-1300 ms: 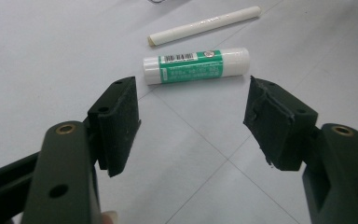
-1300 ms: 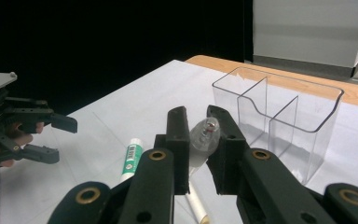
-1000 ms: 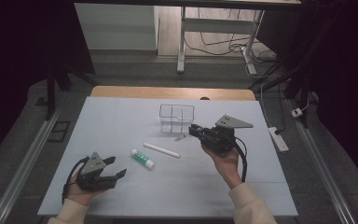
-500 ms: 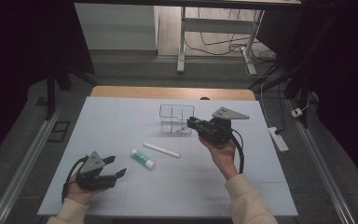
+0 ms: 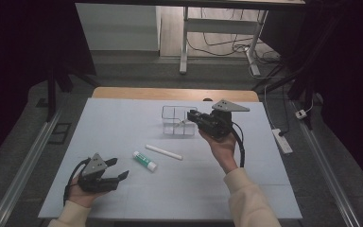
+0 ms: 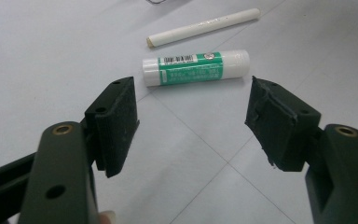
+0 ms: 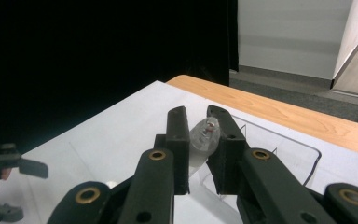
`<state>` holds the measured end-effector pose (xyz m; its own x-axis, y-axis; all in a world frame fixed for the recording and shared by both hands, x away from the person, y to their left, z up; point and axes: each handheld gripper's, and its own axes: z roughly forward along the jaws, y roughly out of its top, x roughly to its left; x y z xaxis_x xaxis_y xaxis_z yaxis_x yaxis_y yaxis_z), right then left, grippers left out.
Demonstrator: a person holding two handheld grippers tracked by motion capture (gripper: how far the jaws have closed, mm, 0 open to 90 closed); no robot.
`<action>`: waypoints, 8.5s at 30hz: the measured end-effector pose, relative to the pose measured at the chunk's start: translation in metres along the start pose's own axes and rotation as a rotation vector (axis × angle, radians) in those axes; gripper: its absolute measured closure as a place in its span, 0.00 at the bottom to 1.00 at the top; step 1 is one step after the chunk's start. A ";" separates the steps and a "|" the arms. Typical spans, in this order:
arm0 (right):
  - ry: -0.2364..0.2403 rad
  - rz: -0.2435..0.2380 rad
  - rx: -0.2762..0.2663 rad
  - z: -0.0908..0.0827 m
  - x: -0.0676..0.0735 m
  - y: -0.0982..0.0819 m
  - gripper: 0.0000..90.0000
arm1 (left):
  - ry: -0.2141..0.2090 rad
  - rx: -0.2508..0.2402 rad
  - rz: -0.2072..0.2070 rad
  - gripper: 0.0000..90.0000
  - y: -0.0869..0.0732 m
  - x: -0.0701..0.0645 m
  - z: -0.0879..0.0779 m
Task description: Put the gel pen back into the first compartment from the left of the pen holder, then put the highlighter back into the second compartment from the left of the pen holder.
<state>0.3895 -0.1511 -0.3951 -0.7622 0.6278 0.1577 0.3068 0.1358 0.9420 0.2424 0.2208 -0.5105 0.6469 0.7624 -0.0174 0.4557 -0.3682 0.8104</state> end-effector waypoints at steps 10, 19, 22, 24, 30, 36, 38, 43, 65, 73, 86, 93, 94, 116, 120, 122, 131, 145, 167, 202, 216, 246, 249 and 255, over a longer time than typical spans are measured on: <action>-0.025 0.014 -0.008 0.011 -0.008 0.010 0.87 | -0.004 0.008 0.004 0.37 0.000 0.000 0.002; -0.038 0.015 0.007 0.028 -0.012 0.018 0.87 | -0.005 0.011 0.002 0.37 -0.001 0.000 0.003; -0.051 0.021 0.009 0.036 -0.013 0.019 0.87 | -0.005 0.015 0.005 0.36 -0.001 -0.001 0.004; -0.057 0.024 0.010 0.041 -0.014 0.020 0.87 | -0.005 0.013 0.006 0.36 -0.001 -0.001 0.003; -0.061 0.029 0.020 0.051 -0.015 0.023 0.87 | -0.005 0.015 0.002 0.36 -0.002 -0.001 0.003; -0.072 0.028 0.021 0.059 -0.014 0.023 0.87 | -0.014 0.003 -0.015 0.35 -0.003 0.001 0.001; -0.078 0.030 0.020 0.061 -0.015 0.023 0.87 | -0.013 0.004 -0.015 0.35 -0.003 0.000 0.001; -0.088 0.036 0.021 0.066 -0.018 0.025 0.87 | -0.014 0.009 -0.012 0.35 -0.004 0.001 0.002; -0.075 0.014 0.078 0.061 -0.025 -0.004 0.41 | -0.009 0.020 -0.004 0.34 -0.004 0.001 0.003; -0.037 0.018 0.064 0.037 -0.030 -0.025 0.41 | -0.002 0.022 -0.004 0.34 -0.005 0.002 0.002; -0.050 -0.088 0.104 0.017 -0.019 -0.037 0.39 | 0.005 0.026 -0.007 0.34 -0.006 0.003 0.002; -0.025 -0.123 0.134 0.010 -0.011 -0.041 0.39 | 0.008 0.028 -0.007 0.34 -0.006 0.004 0.002; -0.024 -0.127 0.138 0.009 -0.010 -0.042 0.39 | 0.008 0.028 -0.007 0.34 -0.006 0.004 0.002; 0.065 -0.140 0.285 0.001 -0.013 -0.059 0.40 | 0.010 0.041 0.004 0.34 -0.007 0.003 0.004; 0.073 -0.152 0.304 0.002 -0.011 -0.063 0.40 | 0.011 0.042 0.002 0.34 -0.007 0.004 0.004; 0.076 -0.150 0.306 0.001 -0.010 -0.065 0.40 | 0.012 0.042 0.000 0.34 -0.007 0.004 0.004; 0.079 -0.154 0.288 -0.014 -0.009 -0.077 0.40 | 0.012 0.034 -0.006 0.34 -0.002 0.004 0.005; 0.100 -0.169 0.314 -0.014 -0.007 -0.087 0.40 | 0.001 0.045 -0.024 0.34 0.008 0.002 0.014; 0.206 -0.332 0.638 0.076 0.018 -0.076 0.45 | -0.006 0.061 -0.018 0.34 0.001 0.005 0.013; 0.235 -0.377 0.750 0.139 0.031 -0.088 0.74 | -0.006 0.069 -0.009 0.34 -0.002 0.007 0.011; 0.244 -0.393 0.751 0.136 0.029 -0.089 0.86 | -0.005 0.070 -0.010 0.34 -0.002 0.007 0.010; 0.250 -0.326 0.550 0.102 0.024 -0.072 0.87 | -0.004 0.077 -0.008 0.34 -0.003 0.007 0.011; 0.251 -0.323 0.525 0.096 0.024 -0.071 0.87 | -0.004 0.078 -0.008 0.34 -0.003 0.007 0.012; 0.246 -0.302 0.480 0.085 0.022 -0.067 0.87 | -0.003 0.081 -0.006 0.34 -0.003 0.007 0.012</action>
<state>0.4005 -0.0812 -0.4802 -0.9471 0.3202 0.0230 0.2360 0.6457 0.7262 0.2529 0.2210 -0.5201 0.6456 0.7633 -0.0242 0.5075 -0.4051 0.7605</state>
